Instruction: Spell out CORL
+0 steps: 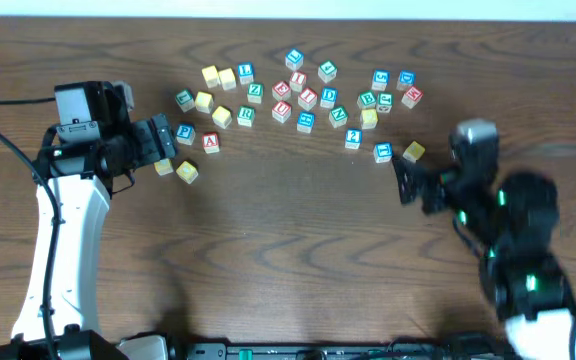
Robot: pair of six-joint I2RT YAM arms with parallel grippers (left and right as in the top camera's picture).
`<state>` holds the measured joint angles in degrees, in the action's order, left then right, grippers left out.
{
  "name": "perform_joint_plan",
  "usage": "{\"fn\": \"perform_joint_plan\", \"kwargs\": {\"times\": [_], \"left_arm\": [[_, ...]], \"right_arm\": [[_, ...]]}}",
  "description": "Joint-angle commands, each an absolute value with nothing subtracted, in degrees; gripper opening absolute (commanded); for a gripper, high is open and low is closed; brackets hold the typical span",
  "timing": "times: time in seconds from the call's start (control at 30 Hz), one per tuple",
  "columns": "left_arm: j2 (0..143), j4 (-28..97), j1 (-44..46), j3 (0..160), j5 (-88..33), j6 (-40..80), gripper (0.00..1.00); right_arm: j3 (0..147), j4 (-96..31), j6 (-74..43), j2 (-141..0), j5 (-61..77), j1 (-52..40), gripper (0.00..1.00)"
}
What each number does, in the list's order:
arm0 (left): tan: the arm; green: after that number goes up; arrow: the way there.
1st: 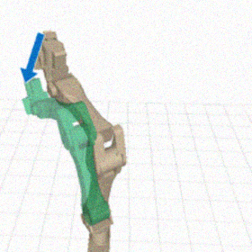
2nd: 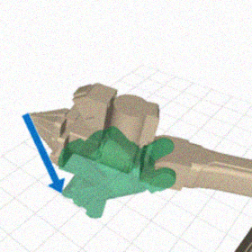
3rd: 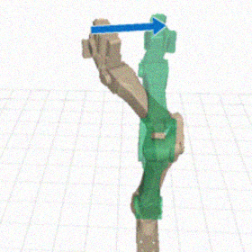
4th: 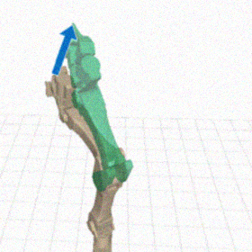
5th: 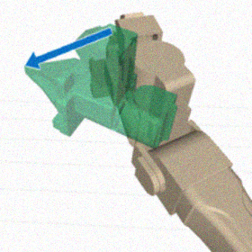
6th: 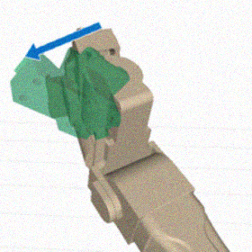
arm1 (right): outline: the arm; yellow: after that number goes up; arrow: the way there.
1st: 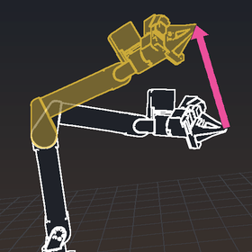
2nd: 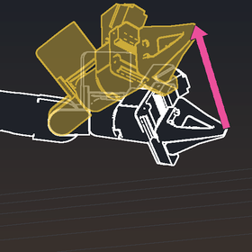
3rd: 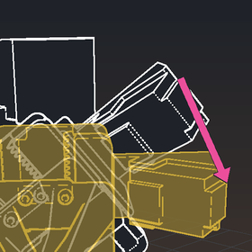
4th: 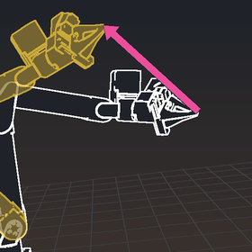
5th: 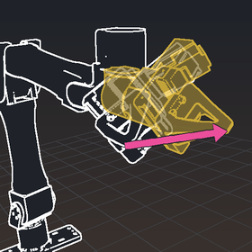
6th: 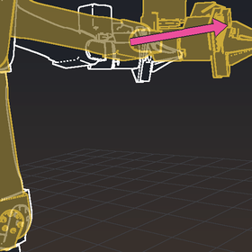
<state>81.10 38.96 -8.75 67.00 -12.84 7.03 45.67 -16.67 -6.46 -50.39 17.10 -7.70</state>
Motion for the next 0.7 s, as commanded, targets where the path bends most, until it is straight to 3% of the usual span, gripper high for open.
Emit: {"fn": "perform_joint_plan", "kwargs": {"times": [0.0,0.3,0.63,0.67], "left_arm": [[80.8,42.8,-7.2,71.3,-4.7,8.5,0.93],[81.4,45.0,-3.4,72.7,0.9,8.5,0.93],[87.1,45.0,-3.4,72.6,-0.6,9.8,0.93],[88.1,44.9,-3.4,72.6,-0.6,11.0,0.93]], "right_arm": [[55.3,-20.5,-6.8,-59.2,23.2,-7.4,0.99],[78.3,-41.5,-5.5,-81.1,23.5,-7.2,0.99],[79.9,-40.1,-5.5,-88.9,24.9,-7.2,0.99],[79.9,-40.4,-5.5,-89.1,25.1,-7.2,0.93]]}}
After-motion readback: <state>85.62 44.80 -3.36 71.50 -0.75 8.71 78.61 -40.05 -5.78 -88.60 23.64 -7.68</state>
